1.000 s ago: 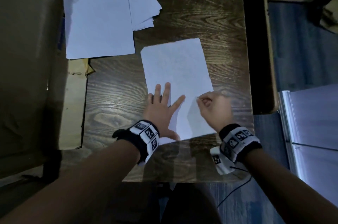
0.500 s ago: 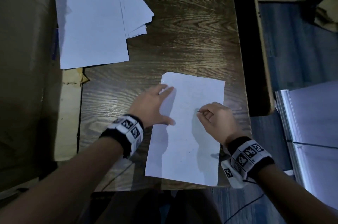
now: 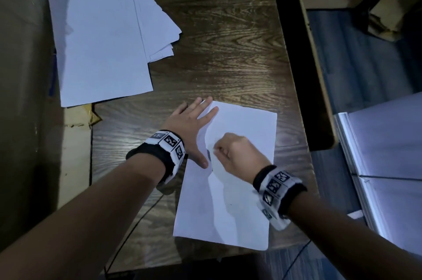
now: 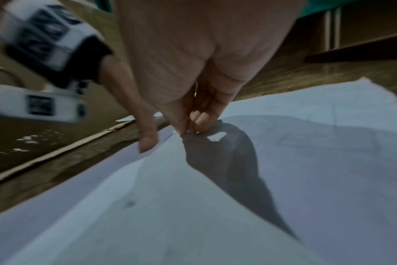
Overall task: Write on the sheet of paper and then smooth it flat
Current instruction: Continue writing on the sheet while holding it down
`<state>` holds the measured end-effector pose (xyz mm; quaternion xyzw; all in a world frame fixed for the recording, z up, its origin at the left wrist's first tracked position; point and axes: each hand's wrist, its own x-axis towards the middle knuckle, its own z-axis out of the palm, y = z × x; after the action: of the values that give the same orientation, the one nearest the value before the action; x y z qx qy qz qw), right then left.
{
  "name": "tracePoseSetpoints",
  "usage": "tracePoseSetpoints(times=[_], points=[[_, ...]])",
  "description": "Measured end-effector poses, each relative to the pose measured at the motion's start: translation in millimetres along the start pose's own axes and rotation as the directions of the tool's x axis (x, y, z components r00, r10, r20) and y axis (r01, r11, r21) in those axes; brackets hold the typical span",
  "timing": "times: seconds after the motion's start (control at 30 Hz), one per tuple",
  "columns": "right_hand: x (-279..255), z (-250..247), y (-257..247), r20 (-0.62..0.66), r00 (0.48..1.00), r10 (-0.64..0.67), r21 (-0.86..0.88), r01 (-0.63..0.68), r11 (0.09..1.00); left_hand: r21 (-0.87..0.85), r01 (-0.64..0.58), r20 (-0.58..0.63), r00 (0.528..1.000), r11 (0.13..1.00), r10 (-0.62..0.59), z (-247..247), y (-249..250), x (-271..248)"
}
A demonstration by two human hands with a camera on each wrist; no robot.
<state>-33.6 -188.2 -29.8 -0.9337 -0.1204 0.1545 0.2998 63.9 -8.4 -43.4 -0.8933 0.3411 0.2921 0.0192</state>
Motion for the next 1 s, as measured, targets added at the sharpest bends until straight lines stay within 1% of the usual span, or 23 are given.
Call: tracePoseSetpoints(times=[0.03, 0.07, 0.1, 0.17, 0.2, 0.23, 0.27, 0.33, 0.37, 0.4, 0.43, 0.47, 0.53, 0.57, 0.6, 0.67, 0.7, 0.73, 0.8, 0.87, 0.9, 0.97, 1.0], points=[[-2, -2, -1, 0.05, 0.999, -0.017, -0.013, 0.018, 1.0, 0.013, 0.001, -0.002, 1.0, 1.0, -0.001, 0, 1, 0], [6, -8, 1, 0.041, 0.999, -0.006, -0.035, 0.008, 0.999, 0.019, 0.004, -0.005, 1.0, 1.0, -0.004, 1, 2, 1], [22, -14, 6, -0.015, 0.999, 0.037, -0.055, -0.038, 0.998, 0.021, 0.004, -0.009, 1.0, 1.0, -0.004, 0, 2, 2], [51, -25, 17, -0.182, 0.974, 0.133, -0.042, -0.142, 0.989, 0.018, 0.002, -0.015, 1.0, 1.0, -0.002, 0, -1, 3], [55, -26, 18, -0.223, 0.963, 0.153, -0.018, -0.161, 0.987, 0.014, -0.001, -0.009, 1.0, 1.0, 0.002, -1, -2, 3], [50, -19, 16, -0.216, 0.965, 0.15, -0.013, -0.156, 0.988, 0.011, -0.002, 0.0, 1.0, 1.0, 0.002, 0, -3, 2], [38, -10, 8, -0.178, 0.977, 0.114, -0.015, -0.118, 0.993, 0.012, -0.003, 0.003, 1.0, 1.0, 0.003, 0, -3, 1], [4, 5, -15, -0.023, 1.0, 0.009, -0.019, -0.01, 1.0, 0.011, -0.001, 0.003, 1.0, 1.0, 0.001, 0, -2, 0], [-1, 3, -18, 0.044, 0.999, -0.01, -0.024, 0.011, 1.0, 0.01, -0.001, 0.004, 1.0, 1.0, 0.001, -1, -2, 0], [8, -5, -17, 0.057, 0.998, 0.007, -0.043, -0.004, 0.999, 0.006, -0.002, 0.006, 1.0, 1.0, 0.002, -1, -3, 0], [27, -13, -12, 0.0, 0.999, 0.047, -0.068, -0.047, 0.997, 0.0, -0.003, 0.007, 1.0, 1.0, 0.003, -2, -4, 1], [47, -20, -3, -0.098, 0.991, 0.094, -0.066, -0.101, 0.993, -0.004, -0.002, 0.005, 1.0, 1.0, 0.002, -1, -4, 1], [64, -23, 6, -0.22, 0.965, 0.141, -0.044, -0.154, 0.987, -0.006, -0.001, 0.01, 1.0, 1.0, 0.001, -1, -5, 1], [58, -15, 2, -0.218, 0.966, 0.141, -0.05, -0.155, 0.987, -0.005, -0.001, 0.014, 1.0, 1.0, 0.001, -1, -3, 0], [43, -5, -5, -0.179, 0.978, 0.108, -0.064, -0.121, 0.991, -0.002, -0.002, 0.011, 1.0, 1.0, 0.002, -1, -2, 0], [9, 10, -21, -0.025, 0.999, 0.038, -0.065, -0.039, 0.997, 0.006, 0.004, 0.012, 1.0, 1.0, -0.004, -2, -1, -1], [9, 5, -21, 0.029, 0.999, 0.03, -0.065, -0.028, 0.997, 0.002, 0.007, 0.01, 1.0, 1.0, -0.007, -2, -1, -1], [21, -2, -19, 0.029, 0.998, 0.051, -0.079, -0.049, 0.996, -0.004, 0.007, 0.003, 1.0, 1.0, -0.007, -2, -2, 0], [57, -15, -8, -0.121, 0.987, 0.107, -0.081, -0.117, 0.99, -0.012, 0.003, -0.005, 1.0, 1.0, -0.003, -1, -3, 0], [63, -12, -6, -0.206, 0.968, 0.147, -0.052, -0.16, 0.986, -0.013, 0.003, 0.001, 1.0, 1.0, -0.003, 0, -4, 1], [51, -5, -11, -0.194, 0.972, 0.129, -0.055, -0.142, 0.988, -0.014, 0.003, 0.004, 1.0, 1.0, -0.003, 1, -3, 1], [20, 8, -23, -0.073, 0.995, 0.068, -0.049, -0.071, 0.996, 0.0, 0.007, 0.008, 1.0, 1.0, -0.007, 0, -3, 2], [17, 6, -23, -0.031, 0.998, 0.061, -0.036, -0.062, 0.997, -0.001, 0.008, 0.008, 1.0, 1.0, -0.008, 0, -3, 2]])
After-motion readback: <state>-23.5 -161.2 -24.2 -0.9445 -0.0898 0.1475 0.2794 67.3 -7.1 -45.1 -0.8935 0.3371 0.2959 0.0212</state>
